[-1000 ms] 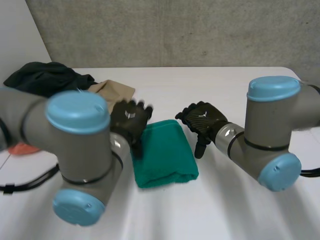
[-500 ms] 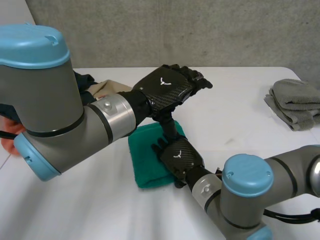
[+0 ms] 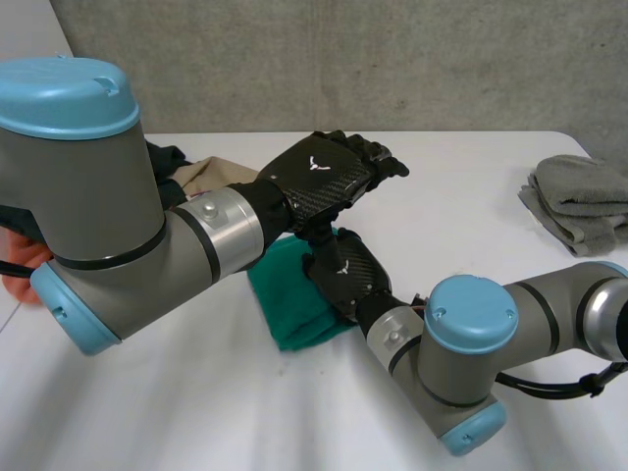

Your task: Fold the laundry.

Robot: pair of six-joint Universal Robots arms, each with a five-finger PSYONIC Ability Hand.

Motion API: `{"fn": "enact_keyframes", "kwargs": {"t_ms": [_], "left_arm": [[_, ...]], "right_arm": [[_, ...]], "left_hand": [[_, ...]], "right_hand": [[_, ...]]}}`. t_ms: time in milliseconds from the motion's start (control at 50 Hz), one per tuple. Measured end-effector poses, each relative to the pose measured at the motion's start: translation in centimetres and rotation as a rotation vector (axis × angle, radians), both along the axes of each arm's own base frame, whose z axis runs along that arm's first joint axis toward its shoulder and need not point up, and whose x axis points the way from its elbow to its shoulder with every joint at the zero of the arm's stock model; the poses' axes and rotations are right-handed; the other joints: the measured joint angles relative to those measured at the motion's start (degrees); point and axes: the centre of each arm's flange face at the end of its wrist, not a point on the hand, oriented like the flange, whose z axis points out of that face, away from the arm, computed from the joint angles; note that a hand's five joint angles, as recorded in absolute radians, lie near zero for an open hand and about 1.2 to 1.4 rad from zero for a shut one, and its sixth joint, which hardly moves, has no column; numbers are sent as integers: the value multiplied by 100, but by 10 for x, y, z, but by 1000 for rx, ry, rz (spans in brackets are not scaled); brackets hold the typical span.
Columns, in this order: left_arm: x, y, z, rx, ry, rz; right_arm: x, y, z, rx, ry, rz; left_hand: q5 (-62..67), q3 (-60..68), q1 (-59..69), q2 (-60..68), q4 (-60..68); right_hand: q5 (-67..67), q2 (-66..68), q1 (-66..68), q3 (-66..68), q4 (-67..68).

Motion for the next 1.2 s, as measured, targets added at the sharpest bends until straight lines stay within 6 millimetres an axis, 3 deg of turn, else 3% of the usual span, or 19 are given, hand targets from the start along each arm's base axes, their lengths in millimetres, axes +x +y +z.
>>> {"fn": "enact_keyframes", "kwargs": {"t_ms": [40, 100, 200, 380, 520, 680, 780, 960, 1020, 1120, 1200], "left_arm": [[0, 0, 0, 0, 0, 0], [0, -1, 0, -1, 0, 2], [2, -3, 2, -7, 5, 8], [8, -13, 16, -40, 29, 40], [11, -20, 28, -68, 53, 57], [11, -22, 47, -100, 107, 63], [10, -23, 51, -80, 144, 64], [11, -21, 38, -25, 139, 64], [11, -21, 34, -14, 131, 65], [12, -20, 30, -6, 122, 66], [13, -21, 30, -6, 121, 69]], "right_arm": [[2, -2, 0, -4, -4, 0], [5, -7, 1, -14, -16, -1], [10, -19, 14, -53, -52, -11], [3, -63, 54, -147, -128, -67], [-15, -97, 89, -210, -166, -126], [-61, -152, 125, -285, -190, -259], [-90, -177, 117, -248, -174, -317], [-121, -188, 72, -101, -106, -340], [-127, -187, 66, -80, -94, -346], [-128, -184, 73, -87, -97, -346], [-107, -170, 96, -124, -121, -294]], "left_hand": [[5, 0, 0, 0, 0], [1, 0, 0, 0, 0], [1, 0, 0, 0, 0], [0, 0, 0, 0, 0], [5, 0, 0, 0, 0], [1, 0, 0, 0, 0], [1, 0, 0, 0, 0], [2, 0, 0, 0, 0], [0, 0, 0, 0, 0], [1, 0, 0, 0, 0], [0, 0, 1, 0, 0]], "right_hand": [[0, 1890, 1821, 1809, 1822], [0, 2906, 2611, 2871, 2902], [0, 2913, 2614, 2945, 3010], [0, 2913, 2614, 2945, 3012], [0, 2913, 2614, 2945, 3026], [0, 2913, 2615, 2972, 3028], [0, 2913, 2697, 2973, 3028], [0, 2913, 2712, 2973, 3029], [0, 2913, 2741, 2973, 3028], [0, 2913, 2746, 2973, 3030], [0, 2913, 2746, 2973, 3029]]}}
